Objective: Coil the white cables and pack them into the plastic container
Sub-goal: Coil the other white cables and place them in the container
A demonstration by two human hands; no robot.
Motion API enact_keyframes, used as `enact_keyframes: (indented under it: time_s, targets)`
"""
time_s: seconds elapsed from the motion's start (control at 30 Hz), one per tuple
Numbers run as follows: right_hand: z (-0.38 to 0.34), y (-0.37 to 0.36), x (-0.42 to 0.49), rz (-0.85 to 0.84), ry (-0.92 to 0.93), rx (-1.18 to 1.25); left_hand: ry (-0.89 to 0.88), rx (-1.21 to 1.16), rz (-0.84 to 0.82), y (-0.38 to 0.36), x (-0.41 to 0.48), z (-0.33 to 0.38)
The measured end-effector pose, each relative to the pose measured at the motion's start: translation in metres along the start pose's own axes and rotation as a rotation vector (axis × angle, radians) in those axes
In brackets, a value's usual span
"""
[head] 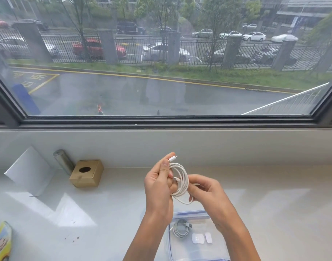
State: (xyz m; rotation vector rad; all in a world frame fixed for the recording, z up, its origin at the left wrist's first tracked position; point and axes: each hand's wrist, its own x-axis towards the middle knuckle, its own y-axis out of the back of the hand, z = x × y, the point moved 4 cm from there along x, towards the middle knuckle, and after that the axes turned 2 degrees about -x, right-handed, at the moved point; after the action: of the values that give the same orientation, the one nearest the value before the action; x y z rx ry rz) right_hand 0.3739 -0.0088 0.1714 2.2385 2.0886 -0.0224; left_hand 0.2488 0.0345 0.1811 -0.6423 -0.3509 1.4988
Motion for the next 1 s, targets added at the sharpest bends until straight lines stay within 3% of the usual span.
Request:
enact_keyframes:
  time_s: [0.1,0.17,0.3,0.37,0.43,0.53,0.6,0.7,0.83,1.0]
  targets:
    - [0.002,-0.006,0.001,-0.083,-0.069,0.289,0.015,0.033,0.007,0.003,-0.001,-0.005]
    - [0.008,-0.015,0.0,-0.052,-0.137,0.521,0.041,0.036,0.003,0.004,-0.001,-0.009]
    - [0.019,-0.022,-0.004,0.013,-0.179,0.567,0.066,0.063,0.057,0.011,-0.002,-0.016]
    - [0.017,-0.021,-0.009,0.007,-0.16,0.492,0.036,0.088,0.124,0.017,-0.002,-0.017]
    - [0.011,-0.022,-0.012,0.032,-0.08,0.242,-0.007,0.138,0.173,0.019,-0.002,-0.019]
    - [0.002,-0.034,-0.012,0.208,0.147,-0.231,-0.043,0.148,0.186,0.018,-0.003,-0.021]
    - [-0.002,-0.041,-0.011,0.335,0.238,-0.406,-0.038,0.135,0.151,0.016,-0.002,-0.021]
    - [0.003,-0.039,-0.004,0.439,0.252,-0.511,-0.033,0.13,0.131,0.016,-0.003,-0.021]
    - [0.009,-0.046,0.002,0.436,0.292,-0.6,-0.061,0.12,0.153,0.019,-0.005,-0.022]
    - [0.006,-0.044,0.002,0.379,0.27,-0.279,-0.07,0.231,0.104,0.021,-0.012,-0.029]
